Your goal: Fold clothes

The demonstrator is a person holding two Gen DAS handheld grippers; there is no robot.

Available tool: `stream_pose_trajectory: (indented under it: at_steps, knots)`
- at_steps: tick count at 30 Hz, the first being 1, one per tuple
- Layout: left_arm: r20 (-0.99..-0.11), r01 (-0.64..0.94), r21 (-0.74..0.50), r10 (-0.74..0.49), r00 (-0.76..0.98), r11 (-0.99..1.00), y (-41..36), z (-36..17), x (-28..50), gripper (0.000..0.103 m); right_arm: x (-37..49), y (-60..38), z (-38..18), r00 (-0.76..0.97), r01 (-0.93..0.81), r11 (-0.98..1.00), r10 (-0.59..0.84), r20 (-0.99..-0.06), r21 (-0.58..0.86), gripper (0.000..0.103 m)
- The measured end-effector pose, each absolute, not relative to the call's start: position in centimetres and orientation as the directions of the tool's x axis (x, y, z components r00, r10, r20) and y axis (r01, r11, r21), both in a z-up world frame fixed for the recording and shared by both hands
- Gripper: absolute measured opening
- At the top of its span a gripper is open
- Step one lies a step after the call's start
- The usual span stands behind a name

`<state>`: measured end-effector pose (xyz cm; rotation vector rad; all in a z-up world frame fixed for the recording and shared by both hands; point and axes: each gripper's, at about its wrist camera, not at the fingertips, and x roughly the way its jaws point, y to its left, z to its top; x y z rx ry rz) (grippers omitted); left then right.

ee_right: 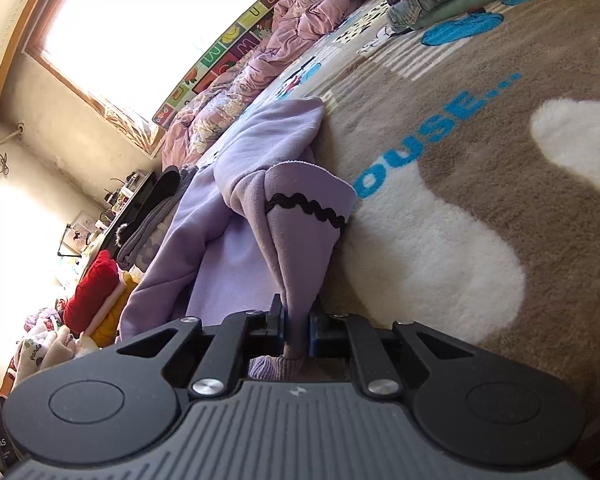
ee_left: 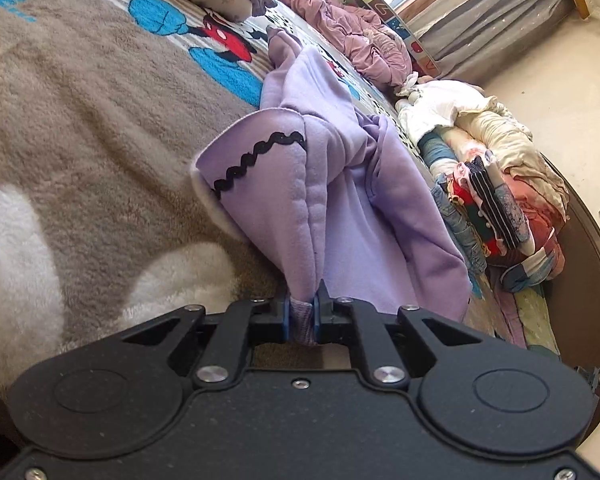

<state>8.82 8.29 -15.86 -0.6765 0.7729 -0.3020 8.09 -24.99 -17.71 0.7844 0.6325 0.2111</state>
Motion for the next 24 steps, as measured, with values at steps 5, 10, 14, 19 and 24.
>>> stream_pose_trajectory:
  at_steps: [5,10,14,19,24]
  knots:
    - [-0.564,0.003,-0.640,-0.473,0.677,0.768,7.9,-16.2,7.3,0.007,6.8,-24.6,-17.6,0.782,0.053,0.733,0.392,-0.485,0.678,0.012]
    - [-0.602,-0.002,-0.593,-0.442,0.666,0.805,7.1,-16.3,6.7,0.009,5.9,-23.5,-17.2,0.773,0.024,0.817,0.350,-0.530,0.575,0.011]
    - [-0.625,0.015,-0.553,-0.426,0.653,0.833,6.7,-16.1,6.8,0.017,5.8,-21.8,-16.5,0.769,-0.018,0.902,0.287,-0.571,0.431,0.015]
    - [-0.604,0.037,-0.576,-0.456,0.654,0.817,7.7,-15.0,5.9,0.049,4.3,-22.8,-15.0,0.796,-0.011,0.898,0.274,-0.540,0.439,0.048]
    - [-0.559,0.065,-0.514,-0.392,0.731,0.855,8.6,-12.6,5.0,0.060,3.5,-25.3,-13.0,0.869,0.006,0.863,0.245,-0.429,0.505,0.054]
